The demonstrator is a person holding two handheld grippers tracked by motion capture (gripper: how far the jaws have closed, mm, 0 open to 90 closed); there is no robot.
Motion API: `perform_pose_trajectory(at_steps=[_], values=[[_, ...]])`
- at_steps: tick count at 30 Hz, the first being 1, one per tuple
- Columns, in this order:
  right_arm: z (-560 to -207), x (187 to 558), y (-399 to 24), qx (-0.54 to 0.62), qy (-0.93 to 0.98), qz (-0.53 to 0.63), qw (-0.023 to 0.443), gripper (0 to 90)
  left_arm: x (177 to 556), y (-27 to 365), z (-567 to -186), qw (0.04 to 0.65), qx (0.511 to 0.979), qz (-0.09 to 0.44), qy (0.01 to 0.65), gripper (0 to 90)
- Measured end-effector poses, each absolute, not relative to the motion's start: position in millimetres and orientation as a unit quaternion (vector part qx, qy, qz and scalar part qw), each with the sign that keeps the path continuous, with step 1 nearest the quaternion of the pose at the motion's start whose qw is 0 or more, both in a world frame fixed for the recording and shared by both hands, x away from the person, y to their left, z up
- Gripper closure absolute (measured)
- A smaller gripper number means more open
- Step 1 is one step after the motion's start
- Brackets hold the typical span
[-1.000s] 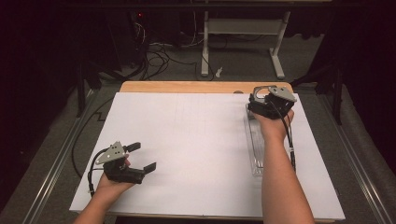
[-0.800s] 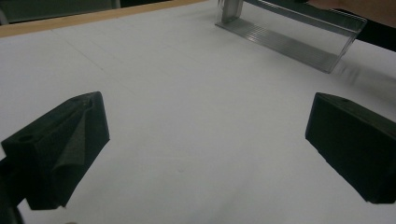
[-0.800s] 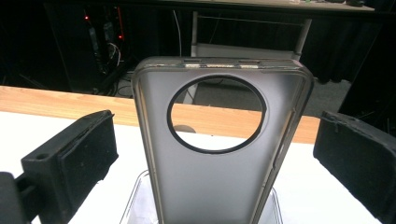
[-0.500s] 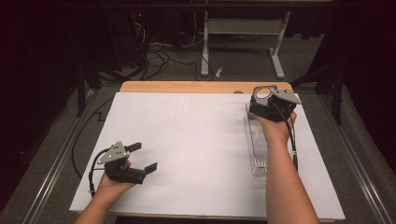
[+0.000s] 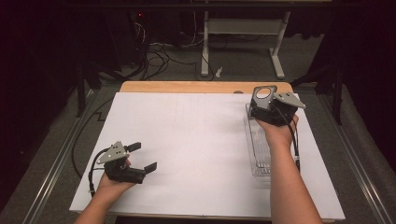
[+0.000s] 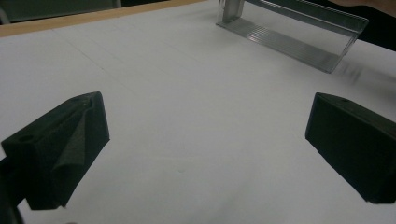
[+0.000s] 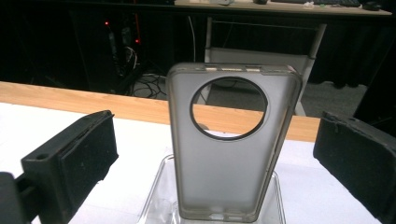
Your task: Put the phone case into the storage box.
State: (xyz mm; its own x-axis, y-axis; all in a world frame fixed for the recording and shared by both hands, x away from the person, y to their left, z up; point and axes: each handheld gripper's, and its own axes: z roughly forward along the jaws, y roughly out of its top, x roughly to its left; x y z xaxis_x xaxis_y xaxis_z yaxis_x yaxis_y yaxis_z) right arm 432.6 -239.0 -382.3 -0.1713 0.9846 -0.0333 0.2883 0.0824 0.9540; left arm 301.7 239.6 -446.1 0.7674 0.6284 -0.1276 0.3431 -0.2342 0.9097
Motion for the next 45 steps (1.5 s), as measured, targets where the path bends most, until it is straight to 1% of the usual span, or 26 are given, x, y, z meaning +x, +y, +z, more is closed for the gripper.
perform_pose_trajectory(at_steps=[5, 19, 32, 40, 45], values=[[-380.0, 424.3, -238.3, 0.499, 0.628, 0.45, 0.393, 0.2, 301.7, 239.5, -446.0, 0.532, 0.775, 0.135, 0.315, 0.8], [-369.2, 392.4, -239.8, 0.475, 0.637, 0.478, 0.374, 0.2, 301.4, 240.5, -445.5, 0.531, 0.774, 0.137, 0.317, 0.8], [-365.1, 349.4, -252.3, 0.457, 0.643, 0.505, 0.35, 0.2, 301.2, 240.1, -445.2, 0.53, 0.773, 0.139, 0.319, 0.8], [-365.1, 321.5, -259.2, 0.44, 0.651, 0.514, 0.344, 0.2, 300.8, 239.7, -445.1, 0.529, 0.774, 0.139, 0.319, 0.8], [-373.3, 302.3, -263.9, 0.425, 0.657, 0.515, 0.349, 0.2, 300.4, 240.0, -444.8, 0.529, 0.773, 0.141, 0.32, 0.8]])
